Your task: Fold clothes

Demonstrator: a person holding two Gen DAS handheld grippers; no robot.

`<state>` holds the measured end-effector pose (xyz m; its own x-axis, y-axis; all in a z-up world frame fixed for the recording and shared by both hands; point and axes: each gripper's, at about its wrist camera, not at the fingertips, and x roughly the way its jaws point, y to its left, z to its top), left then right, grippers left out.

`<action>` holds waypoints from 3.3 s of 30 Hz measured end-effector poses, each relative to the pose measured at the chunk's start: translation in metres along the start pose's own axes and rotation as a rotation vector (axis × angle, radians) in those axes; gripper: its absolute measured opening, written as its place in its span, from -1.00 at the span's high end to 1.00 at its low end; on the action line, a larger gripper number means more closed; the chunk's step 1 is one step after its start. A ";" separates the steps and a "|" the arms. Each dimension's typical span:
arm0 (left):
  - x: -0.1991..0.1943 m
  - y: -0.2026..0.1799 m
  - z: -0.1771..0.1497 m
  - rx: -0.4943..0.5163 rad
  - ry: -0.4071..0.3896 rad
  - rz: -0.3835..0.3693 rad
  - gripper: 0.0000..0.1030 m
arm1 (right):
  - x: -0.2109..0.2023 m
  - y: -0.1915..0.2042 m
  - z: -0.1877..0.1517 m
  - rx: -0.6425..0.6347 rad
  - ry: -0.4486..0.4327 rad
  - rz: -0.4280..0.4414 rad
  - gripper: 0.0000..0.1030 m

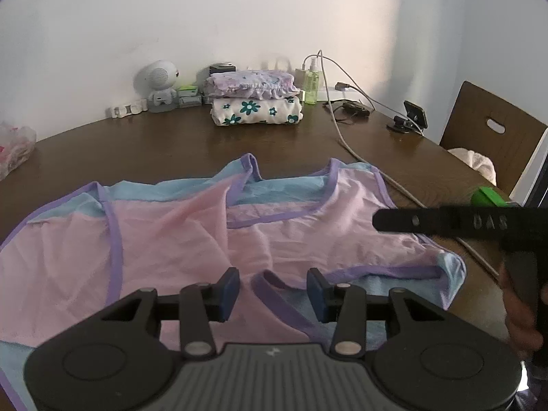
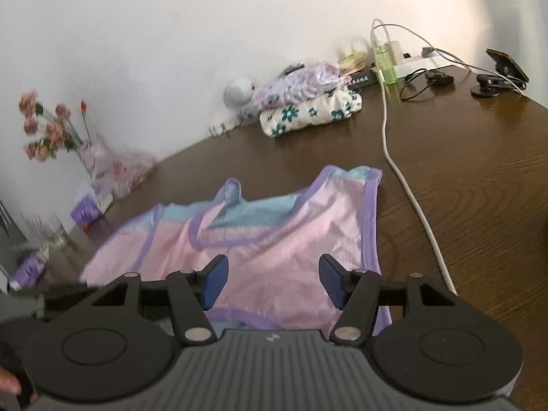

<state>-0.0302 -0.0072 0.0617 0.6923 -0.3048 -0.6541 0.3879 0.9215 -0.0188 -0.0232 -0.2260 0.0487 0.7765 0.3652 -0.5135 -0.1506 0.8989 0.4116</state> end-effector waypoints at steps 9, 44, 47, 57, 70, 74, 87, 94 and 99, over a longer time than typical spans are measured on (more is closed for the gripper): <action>0.005 -0.002 -0.003 0.089 0.067 0.084 0.32 | 0.005 0.008 -0.004 -0.082 0.051 0.003 -0.16; -0.006 -0.028 -0.014 0.190 -0.054 0.169 0.84 | 0.059 0.040 0.048 -0.164 0.028 0.204 0.94; -0.011 -0.025 -0.014 0.134 -0.090 0.141 0.85 | 0.062 0.029 0.049 -0.081 0.049 0.257 0.94; -0.024 0.030 -0.031 -0.384 -0.118 -0.047 0.82 | 0.084 0.028 0.051 0.033 0.104 0.363 0.83; -0.021 0.029 0.001 -0.340 -0.118 -0.121 0.03 | 0.029 0.019 0.044 -0.089 0.034 0.113 0.37; 0.008 0.015 0.008 -0.273 -0.001 -0.072 0.66 | 0.028 0.021 0.020 -0.135 0.110 0.085 0.37; -0.010 0.000 -0.024 -0.187 -0.099 0.054 0.84 | 0.102 0.047 0.045 -0.148 0.235 0.276 0.26; -0.013 0.019 -0.031 -0.338 -0.137 -0.019 0.87 | 0.110 0.029 0.047 0.046 0.187 0.369 0.94; -0.016 0.034 -0.038 -0.441 -0.145 -0.018 0.64 | 0.101 0.026 0.047 0.021 0.127 0.287 0.77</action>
<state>-0.0517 0.0383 0.0429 0.7781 -0.3231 -0.5387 0.1266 0.9206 -0.3694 0.0797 -0.1775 0.0427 0.6212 0.6315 -0.4640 -0.3383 0.7502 0.5681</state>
